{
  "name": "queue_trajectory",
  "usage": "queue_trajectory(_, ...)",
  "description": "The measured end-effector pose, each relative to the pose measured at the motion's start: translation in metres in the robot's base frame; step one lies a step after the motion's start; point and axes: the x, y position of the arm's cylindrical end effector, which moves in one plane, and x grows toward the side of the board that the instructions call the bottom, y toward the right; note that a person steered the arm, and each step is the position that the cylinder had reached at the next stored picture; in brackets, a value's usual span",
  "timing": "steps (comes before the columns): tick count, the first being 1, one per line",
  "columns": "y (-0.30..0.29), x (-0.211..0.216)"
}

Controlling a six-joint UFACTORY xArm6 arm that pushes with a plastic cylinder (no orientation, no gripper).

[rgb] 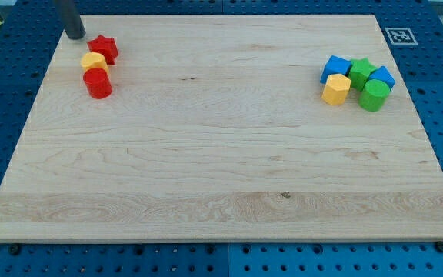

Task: Nudge the red star closer to red circle

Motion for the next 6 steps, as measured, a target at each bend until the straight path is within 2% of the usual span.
queue_trajectory(1, 0.024, 0.017)
queue_trajectory(3, 0.090, 0.021)
queue_trajectory(5, 0.092, 0.069)
queue_trajectory(6, 0.112, 0.069)
